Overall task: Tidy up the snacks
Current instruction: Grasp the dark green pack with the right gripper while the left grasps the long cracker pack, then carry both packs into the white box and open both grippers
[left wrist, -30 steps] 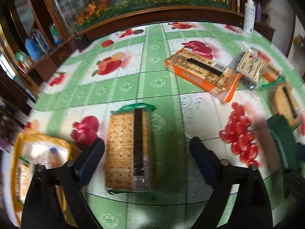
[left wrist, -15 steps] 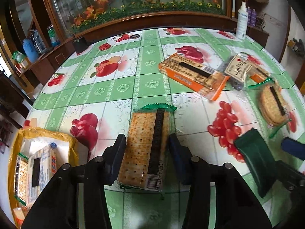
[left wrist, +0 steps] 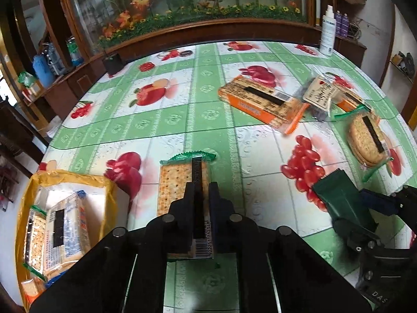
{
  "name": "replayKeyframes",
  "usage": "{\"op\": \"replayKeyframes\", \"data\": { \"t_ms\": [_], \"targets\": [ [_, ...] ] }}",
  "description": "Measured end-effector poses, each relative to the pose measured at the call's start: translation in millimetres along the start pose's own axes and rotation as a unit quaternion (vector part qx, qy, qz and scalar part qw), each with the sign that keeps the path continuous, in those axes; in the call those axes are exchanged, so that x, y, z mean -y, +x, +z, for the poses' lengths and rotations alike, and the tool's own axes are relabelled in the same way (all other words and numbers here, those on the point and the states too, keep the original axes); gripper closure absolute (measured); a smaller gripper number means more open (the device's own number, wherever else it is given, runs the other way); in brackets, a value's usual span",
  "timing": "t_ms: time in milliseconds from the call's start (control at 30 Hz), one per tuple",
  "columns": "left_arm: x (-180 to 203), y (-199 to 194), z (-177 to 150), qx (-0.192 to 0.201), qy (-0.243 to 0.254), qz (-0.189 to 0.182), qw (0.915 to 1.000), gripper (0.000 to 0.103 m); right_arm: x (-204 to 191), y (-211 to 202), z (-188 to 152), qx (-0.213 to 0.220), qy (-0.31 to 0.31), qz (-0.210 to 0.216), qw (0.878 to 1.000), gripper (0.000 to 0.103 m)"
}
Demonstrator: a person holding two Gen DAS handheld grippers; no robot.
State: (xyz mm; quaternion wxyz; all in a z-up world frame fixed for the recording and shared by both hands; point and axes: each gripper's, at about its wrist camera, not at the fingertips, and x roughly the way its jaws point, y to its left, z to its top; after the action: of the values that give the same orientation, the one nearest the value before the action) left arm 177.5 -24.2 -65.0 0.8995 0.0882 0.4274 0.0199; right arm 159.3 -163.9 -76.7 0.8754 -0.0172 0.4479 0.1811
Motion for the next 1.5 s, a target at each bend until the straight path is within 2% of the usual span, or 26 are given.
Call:
{"op": "replayKeyframes", "data": {
  "t_ms": [33,67,100,133,167,267,333,367,400,600,800,833,867,967,1100,1300,1500],
  "targets": [
    [0,1,0,-0.002,0.002,0.012,0.9999,0.084,0,0,0,0.001,0.000,0.000,1.000,0.057],
    [0,3,0,-0.004,0.005,0.021,0.9998,0.064,1,-1,0,0.002,0.001,0.002,1.000,0.057],
    [0,4,0,-0.005,0.007,0.027,0.9996,0.051,1,-2,0,0.004,0.003,0.004,1.000,0.057],
    [0,4,-1,-0.002,0.007,0.032,0.9995,0.028,2,-2,0,0.005,0.005,0.005,1.000,0.057],
    [1,5,-1,-0.001,0.008,0.036,0.9993,0.020,2,-2,0,0.006,0.006,0.006,1.000,0.057],
    [5,17,-4,-0.022,0.009,0.031,0.9992,0.020,5,-3,0,0.009,0.012,0.011,1.000,0.057],
    [2,18,-4,-0.018,-0.009,0.011,0.9997,0.026,6,-4,1,0.010,0.016,0.016,1.000,0.058],
    [3,17,-3,-0.018,-0.007,0.017,0.9997,0.044,7,-6,1,0.013,0.020,0.018,1.000,0.057],
    [5,15,-3,-0.014,0.001,0.030,0.9995,0.056,7,-7,0,0.016,0.022,0.020,0.999,0.058],
    [1,-1,-6,-0.003,-0.011,-0.026,0.9996,0.060,17,-27,3,0.044,0.055,0.050,0.996,0.058],
    [-21,-46,-20,0.037,-0.038,-0.030,0.9981,0.060,10,-49,8,0.067,0.054,0.074,0.994,0.058],
    [-30,-56,-23,0.045,-0.046,-0.027,0.9976,0.071,5,-53,10,0.073,0.050,0.081,0.993,0.058],
    [-39,-67,-27,0.053,-0.054,-0.025,0.9968,0.103,3,-54,12,0.074,0.049,0.086,0.992,0.058],
    [-67,-88,-37,0.063,-0.084,-0.024,0.9942,0.103,-16,-58,19,0.079,0.034,0.116,0.990,0.058],
    [-104,-110,-52,0.081,-0.105,0.005,0.9912,0.103,-48,-55,27,0.078,0.014,0.151,0.985,0.058],
    [-151,-120,-72,0.087,-0.145,0.032,0.9851,0.103,-108,-46,40,0.069,-0.034,0.191,0.978,0.058],
    [-187,-116,-93,0.073,-0.185,0.060,0.9783,0.103,-182,-34,53,0.058,-0.095,0.222,0.969,0.058]
  ]
}}
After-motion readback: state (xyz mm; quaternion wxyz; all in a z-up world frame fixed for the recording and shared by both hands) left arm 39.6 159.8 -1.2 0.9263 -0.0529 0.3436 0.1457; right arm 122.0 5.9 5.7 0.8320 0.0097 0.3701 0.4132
